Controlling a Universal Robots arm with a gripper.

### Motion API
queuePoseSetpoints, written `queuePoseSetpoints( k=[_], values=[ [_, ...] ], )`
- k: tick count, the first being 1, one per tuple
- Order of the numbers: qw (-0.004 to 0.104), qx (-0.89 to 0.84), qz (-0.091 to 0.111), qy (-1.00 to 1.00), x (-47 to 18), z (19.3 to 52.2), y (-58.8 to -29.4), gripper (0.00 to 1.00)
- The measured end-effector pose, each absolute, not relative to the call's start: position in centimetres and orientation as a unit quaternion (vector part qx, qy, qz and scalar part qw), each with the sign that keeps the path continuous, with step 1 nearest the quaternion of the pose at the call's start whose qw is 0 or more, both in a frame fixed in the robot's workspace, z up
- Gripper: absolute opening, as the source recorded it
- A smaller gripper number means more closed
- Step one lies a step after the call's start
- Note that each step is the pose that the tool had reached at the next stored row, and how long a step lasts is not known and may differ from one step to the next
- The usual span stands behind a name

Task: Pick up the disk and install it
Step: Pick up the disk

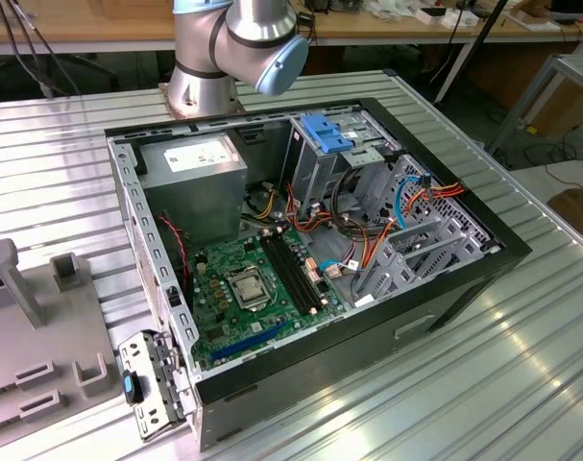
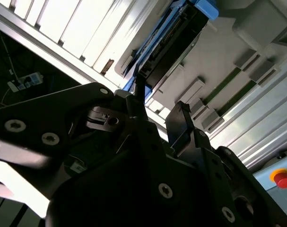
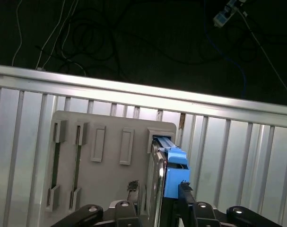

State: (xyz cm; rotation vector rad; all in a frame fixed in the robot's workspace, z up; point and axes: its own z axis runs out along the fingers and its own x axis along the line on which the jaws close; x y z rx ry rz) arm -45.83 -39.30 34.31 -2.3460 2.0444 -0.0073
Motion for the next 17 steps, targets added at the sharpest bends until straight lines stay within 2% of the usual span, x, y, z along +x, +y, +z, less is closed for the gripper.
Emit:
queuePoseSetpoints(
  k=[4,5,17],
  values=[
    [0.015,-0.754,-0.002,0.657,-45.8,34.3,-39.2,0.47],
    [0.015,-0.754,-0.002,0.657,-45.8,34.3,-38.8,0.53],
    [0.015,-0.739,-0.002,0.673,-46.1,33.0,-38.4,0.53]
  ],
)
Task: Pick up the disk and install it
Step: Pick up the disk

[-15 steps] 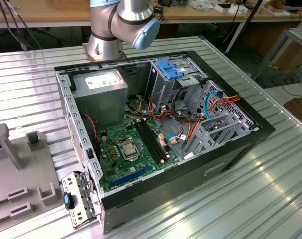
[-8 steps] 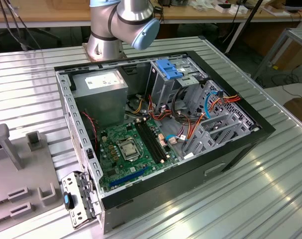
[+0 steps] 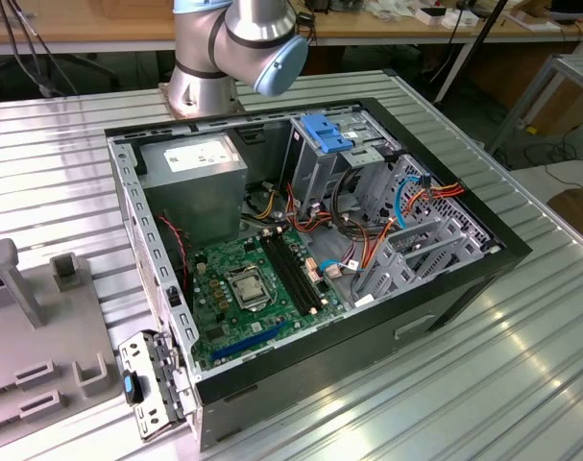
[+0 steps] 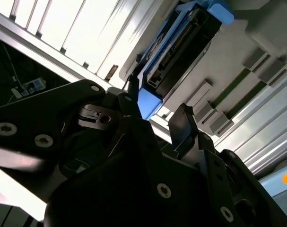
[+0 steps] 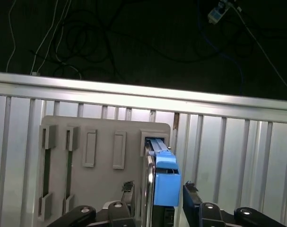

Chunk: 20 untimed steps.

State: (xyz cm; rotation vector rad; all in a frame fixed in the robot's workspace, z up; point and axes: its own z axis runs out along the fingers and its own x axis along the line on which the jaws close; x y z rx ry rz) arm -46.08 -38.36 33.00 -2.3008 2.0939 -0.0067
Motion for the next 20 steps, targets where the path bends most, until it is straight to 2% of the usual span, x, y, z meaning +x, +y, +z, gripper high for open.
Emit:
queuePoseSetpoints(
  k=[16,19,20],
  values=[
    [0.015,-0.739,-0.002,0.674,-46.2,30.6,-38.4,0.53],
    [0.015,-0.739,-0.002,0.674,-46.2,30.6,-38.4,0.51],
    [0.015,-0.739,-0.002,0.674,-46.2,30.6,-38.4,0.44]
  ],
)
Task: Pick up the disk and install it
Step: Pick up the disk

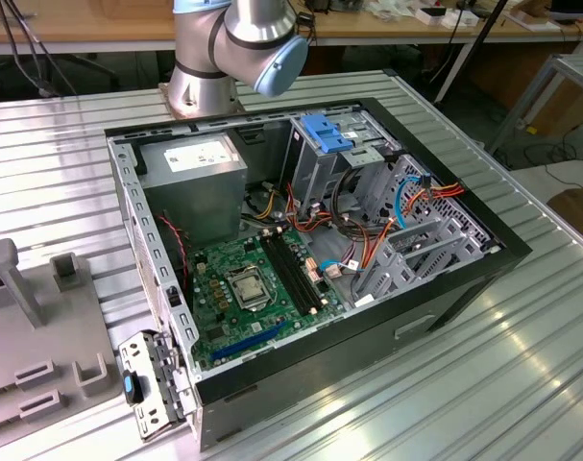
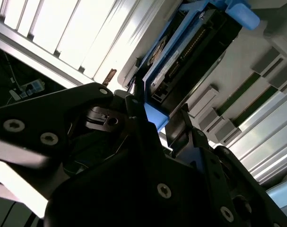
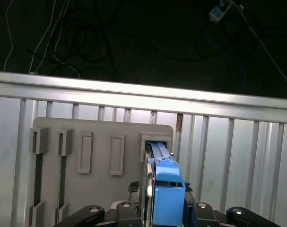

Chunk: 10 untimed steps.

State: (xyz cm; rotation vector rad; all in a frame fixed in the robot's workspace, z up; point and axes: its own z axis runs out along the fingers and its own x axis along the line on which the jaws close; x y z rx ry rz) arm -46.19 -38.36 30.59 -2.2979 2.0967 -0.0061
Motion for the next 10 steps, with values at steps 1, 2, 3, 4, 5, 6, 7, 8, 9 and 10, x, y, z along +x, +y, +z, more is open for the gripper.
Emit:
queuePoseSetpoints(
  k=[1,2,3,4,5,6,7,8,9,10],
  values=[
    [0.015,-0.739,-0.002,0.674,-46.19,30.58,-38.36,0.44],
    [0.015,-0.739,-0.002,0.674,-46.19,30.57,-38.36,0.44],
    [0.015,-0.738,-0.002,0.674,-46.19,30.56,-38.36,0.44],
    [0.015,-0.738,-0.002,0.674,-46.19,30.56,-38.36,0.44],
    [0.015,-0.738,-0.002,0.674,-46.19,30.57,-38.36,0.44],
    [0.015,-0.738,-0.002,0.674,-46.19,30.56,-38.36,0.44],
    [0.015,-0.738,-0.002,0.674,-46.19,30.56,-38.36,0.44],
    [0.015,-0.738,-0.002,0.674,-46.19,30.56,-38.36,0.44],
    [0.015,-0.738,-0.002,0.674,-46.19,30.56,-38.36,0.44],
    [0.015,-0.738,-0.002,0.674,-46.19,30.56,-38.36,0.44]
  ],
)
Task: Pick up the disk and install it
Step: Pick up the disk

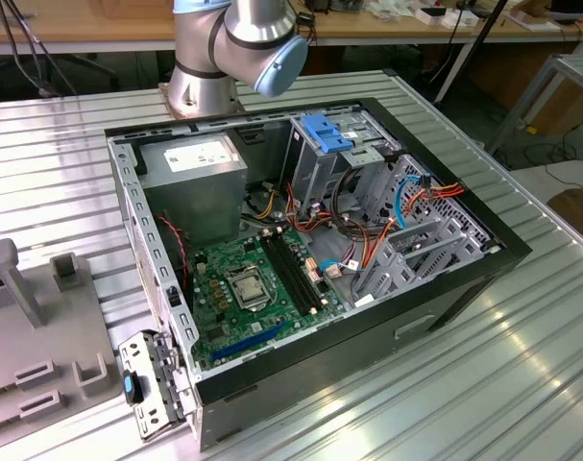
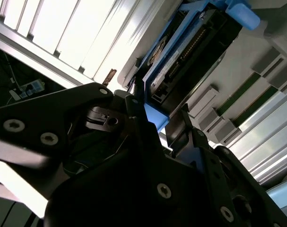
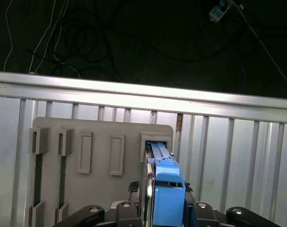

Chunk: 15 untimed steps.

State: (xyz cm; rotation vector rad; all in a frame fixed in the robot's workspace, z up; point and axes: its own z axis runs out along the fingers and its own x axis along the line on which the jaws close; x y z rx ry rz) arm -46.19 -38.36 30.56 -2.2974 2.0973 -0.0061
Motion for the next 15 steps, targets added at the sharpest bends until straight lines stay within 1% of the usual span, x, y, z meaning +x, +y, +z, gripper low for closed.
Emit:
queuePoseSetpoints(
  k=[1,3,4,15],
  values=[
    [0.015,-0.738,-0.002,0.674,-46.19,30.55,-38.36,0.45],
    [0.015,-0.738,-0.002,0.674,-46.19,30.55,-38.36,0.45],
    [0.015,-0.738,-0.002,0.674,-46.19,30.55,-38.36,0.52],
    [0.015,-0.736,-0.002,0.677,-46.59,30.35,-38.24,0.52]
  ],
)
